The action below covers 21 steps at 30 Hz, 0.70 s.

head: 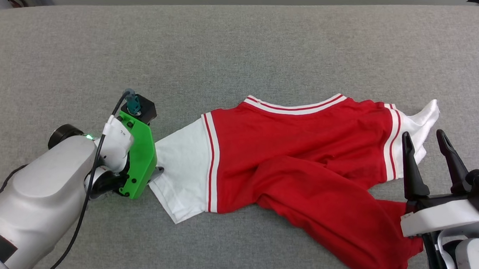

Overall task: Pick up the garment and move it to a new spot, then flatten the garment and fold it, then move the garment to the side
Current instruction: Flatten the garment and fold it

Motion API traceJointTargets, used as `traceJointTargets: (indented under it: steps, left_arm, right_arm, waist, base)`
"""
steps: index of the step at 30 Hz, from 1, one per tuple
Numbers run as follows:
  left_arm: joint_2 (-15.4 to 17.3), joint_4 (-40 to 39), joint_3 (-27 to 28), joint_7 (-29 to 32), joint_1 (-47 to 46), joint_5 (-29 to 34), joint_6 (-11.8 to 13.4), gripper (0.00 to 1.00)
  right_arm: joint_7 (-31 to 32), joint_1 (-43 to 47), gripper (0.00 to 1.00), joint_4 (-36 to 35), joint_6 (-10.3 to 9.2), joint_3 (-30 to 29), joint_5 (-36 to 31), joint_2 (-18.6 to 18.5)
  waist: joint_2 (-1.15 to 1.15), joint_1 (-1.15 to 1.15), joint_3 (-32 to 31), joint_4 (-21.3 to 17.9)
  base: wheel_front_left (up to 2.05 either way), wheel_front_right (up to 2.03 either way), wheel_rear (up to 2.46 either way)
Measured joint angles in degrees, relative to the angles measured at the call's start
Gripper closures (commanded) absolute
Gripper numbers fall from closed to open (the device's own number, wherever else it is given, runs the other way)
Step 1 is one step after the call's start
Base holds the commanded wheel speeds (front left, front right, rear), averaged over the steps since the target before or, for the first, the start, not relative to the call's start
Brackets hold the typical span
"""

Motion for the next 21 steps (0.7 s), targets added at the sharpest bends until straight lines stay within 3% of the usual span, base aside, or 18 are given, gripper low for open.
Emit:
traceJointTargets:
  steps: [1,2,3,11,12,21]
  left_arm:
    - [0.2,0.0,-0.9,-0.2,-0.4,-0.2,0.0,0.09]
    - [0.4,-0.1,-1.9,-0.9,-0.7,-0.3,0.0,0.62]
    - [0.5,-0.1,-2.6,-1.8,-1.0,-0.3,0.0,0.98]
    - [1.6,1.6,-6.0,-14.9,-1.2,-0.4,-0.1,1.0]
    - [3.1,2.3,-5.5,-19.7,-1.1,-1.2,-0.1,1.0]
    - [6.0,3.4,-2.4,-28.4,-1.1,-2.1,0.6,1.0]
  right_arm:
    - [-0.1,-0.2,0.0,0.1,0.0,0.0,0.0,0.0]
    - [-0.1,-0.2,0.0,0.3,0.0,-0.1,0.0,0.0]
    - [-0.3,-0.2,0.0,0.4,0.0,-0.1,0.1,0.0]
    - [-0.4,-0.1,0.0,1.2,0.0,-0.8,0.5,-0.5]
    - [-0.3,0.0,0.0,1.2,0.0,-2.0,0.6,-0.9]
    - [2.2,1.0,0.0,0.4,0.0,-5.4,0.6,-3.0]
  waist:
    - [0.0,0.0,0.1,0.0]
    - [0.0,0.0,0.2,0.0]
    - [0.0,0.0,0.1,0.1]
    - [0.0,0.0,-1.6,0.6]
    - [0.0,0.0,-2.5,1.0]
    - [0.0,0.0,-4.4,3.4]
  base:
    - [0.0,0.0,0.0]
    - [0.0,0.0,0.0]
    - [0.0,0.0,0.0]
    - [0.0,0.0,0.0]
    - [0.0,0.0,0.0]
    - [0.0,0.0,0.0]
